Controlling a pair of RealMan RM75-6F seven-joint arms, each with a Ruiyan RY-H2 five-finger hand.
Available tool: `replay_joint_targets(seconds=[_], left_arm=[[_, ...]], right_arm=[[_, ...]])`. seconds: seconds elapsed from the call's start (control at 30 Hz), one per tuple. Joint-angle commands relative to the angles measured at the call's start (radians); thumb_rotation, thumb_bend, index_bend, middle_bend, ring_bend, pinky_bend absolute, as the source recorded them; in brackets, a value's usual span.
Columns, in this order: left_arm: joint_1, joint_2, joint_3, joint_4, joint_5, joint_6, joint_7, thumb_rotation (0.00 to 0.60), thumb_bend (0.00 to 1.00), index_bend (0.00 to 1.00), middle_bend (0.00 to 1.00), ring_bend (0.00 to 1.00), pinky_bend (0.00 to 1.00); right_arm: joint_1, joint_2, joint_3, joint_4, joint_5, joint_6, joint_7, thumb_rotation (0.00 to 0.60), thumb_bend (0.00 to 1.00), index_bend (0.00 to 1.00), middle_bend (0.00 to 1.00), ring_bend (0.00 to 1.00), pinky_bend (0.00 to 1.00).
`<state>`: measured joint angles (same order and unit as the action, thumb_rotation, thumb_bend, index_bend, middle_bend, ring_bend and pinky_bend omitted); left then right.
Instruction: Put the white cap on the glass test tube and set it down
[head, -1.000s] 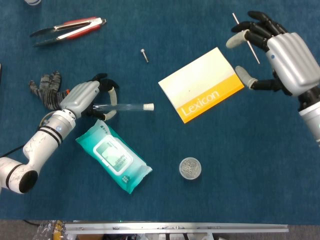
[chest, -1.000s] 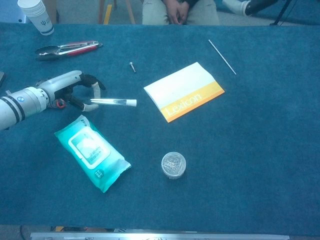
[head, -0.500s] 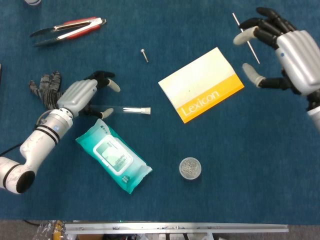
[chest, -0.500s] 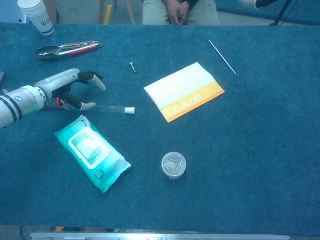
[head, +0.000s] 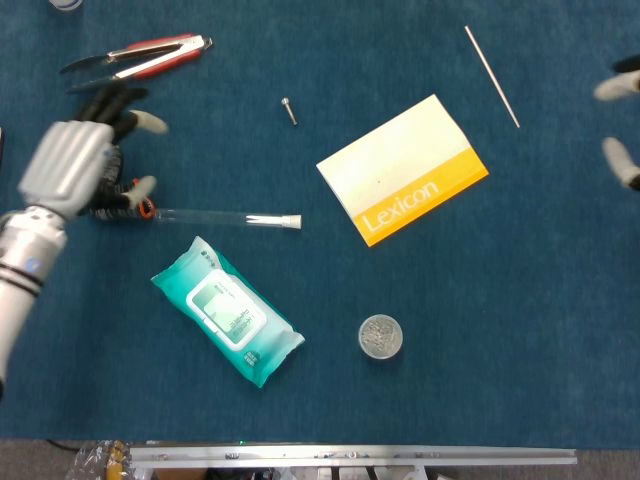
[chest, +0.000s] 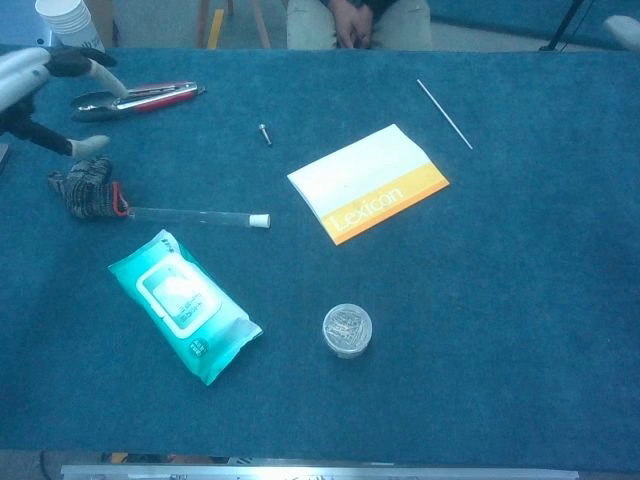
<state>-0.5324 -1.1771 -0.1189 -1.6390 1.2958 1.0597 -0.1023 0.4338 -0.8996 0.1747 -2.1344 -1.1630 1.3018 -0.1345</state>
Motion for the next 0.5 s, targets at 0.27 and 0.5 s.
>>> replay_joint_targets(seconds=[0.27, 0.5], left_arm=[[0.209, 0.135, 0.043, -0.146, 0.009, 0.302, 0.162, 0.6, 0.29, 0.28, 0.12, 0.0, 0.06], [0.336, 0.186, 0.092, -0.175, 0.039, 0.433, 0.16, 0.6, 0.29, 0.28, 0.12, 0.0, 0.06]], right_arm=[[-0.216, -0.039, -0.108, 0.125, -0.127, 0.233, 0.012, 0.6, 0.33, 0.37, 0.26, 0.09, 0.19], [-0.335, -0.079, -0.144, 0.217, -0.148, 0.333, 0.057, 0.6, 0.33, 0.37, 0.26, 0.09, 0.19]])
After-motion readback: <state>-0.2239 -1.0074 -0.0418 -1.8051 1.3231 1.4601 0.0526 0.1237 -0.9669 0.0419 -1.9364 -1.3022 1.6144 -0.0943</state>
